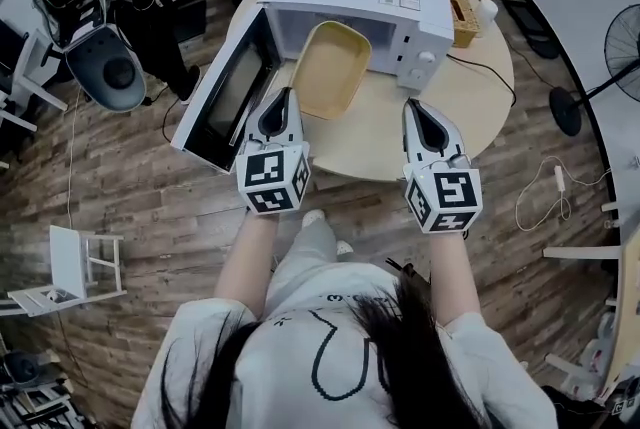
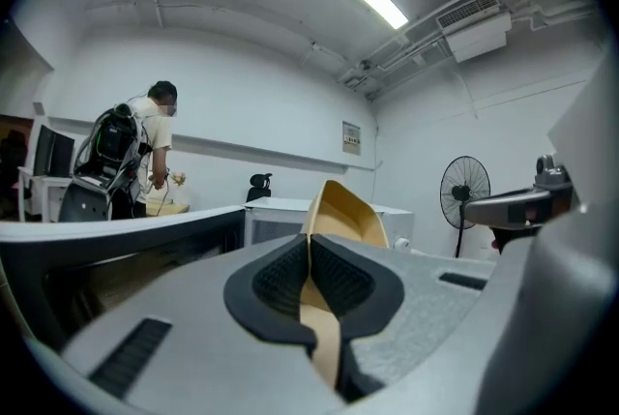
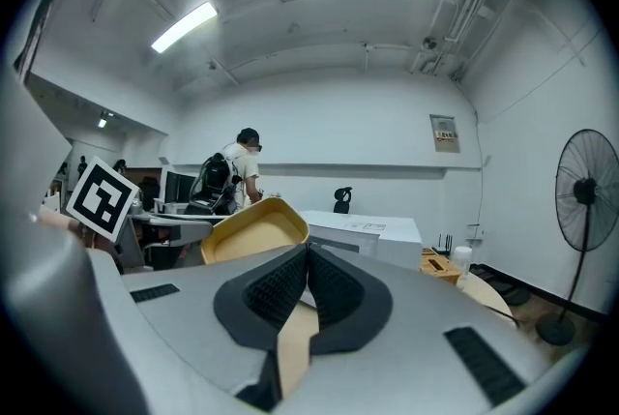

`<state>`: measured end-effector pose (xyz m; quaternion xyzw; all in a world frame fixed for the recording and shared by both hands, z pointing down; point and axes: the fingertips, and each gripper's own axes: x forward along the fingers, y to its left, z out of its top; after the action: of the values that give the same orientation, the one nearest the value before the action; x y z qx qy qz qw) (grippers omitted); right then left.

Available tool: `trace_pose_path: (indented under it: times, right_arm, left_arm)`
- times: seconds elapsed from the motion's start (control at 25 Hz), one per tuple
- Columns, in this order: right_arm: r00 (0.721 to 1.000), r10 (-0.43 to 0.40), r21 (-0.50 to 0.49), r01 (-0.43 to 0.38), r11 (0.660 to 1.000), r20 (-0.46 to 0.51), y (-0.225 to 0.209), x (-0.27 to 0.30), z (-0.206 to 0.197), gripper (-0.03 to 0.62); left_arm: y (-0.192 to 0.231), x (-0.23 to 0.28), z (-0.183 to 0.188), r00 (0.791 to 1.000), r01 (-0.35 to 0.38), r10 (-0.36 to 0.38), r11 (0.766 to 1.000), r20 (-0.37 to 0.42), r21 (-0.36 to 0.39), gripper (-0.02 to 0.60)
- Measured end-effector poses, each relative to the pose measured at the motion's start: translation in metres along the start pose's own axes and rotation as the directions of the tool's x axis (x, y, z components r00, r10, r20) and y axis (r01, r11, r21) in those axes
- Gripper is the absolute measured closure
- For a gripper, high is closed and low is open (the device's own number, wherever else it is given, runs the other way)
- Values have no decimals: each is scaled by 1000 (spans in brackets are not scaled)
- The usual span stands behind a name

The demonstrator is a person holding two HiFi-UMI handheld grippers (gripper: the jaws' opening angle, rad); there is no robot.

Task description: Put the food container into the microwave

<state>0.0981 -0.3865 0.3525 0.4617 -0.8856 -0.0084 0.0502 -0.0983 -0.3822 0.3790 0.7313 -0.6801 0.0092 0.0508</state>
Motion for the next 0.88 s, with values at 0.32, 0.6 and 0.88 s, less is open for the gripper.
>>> trace_pose_path:
  times: [0.32,0.6,0.88]
  right_arm:
    - [999,-35,14,36,999,-42,-4,17,-18,566]
    - [997,-45,6,45,999,-70,-3,41,-23,566]
    - [995,-63,-5,63,998,-80,-13,72,-25,566]
  left_arm:
    - [11,35,-44,993,24,-35,995,-111,-97,565]
    - [23,83,-69,977,20,-63,978,-202,-209,565]
    - [36,137,-84,961,-17,-79,939,-264,-342,565]
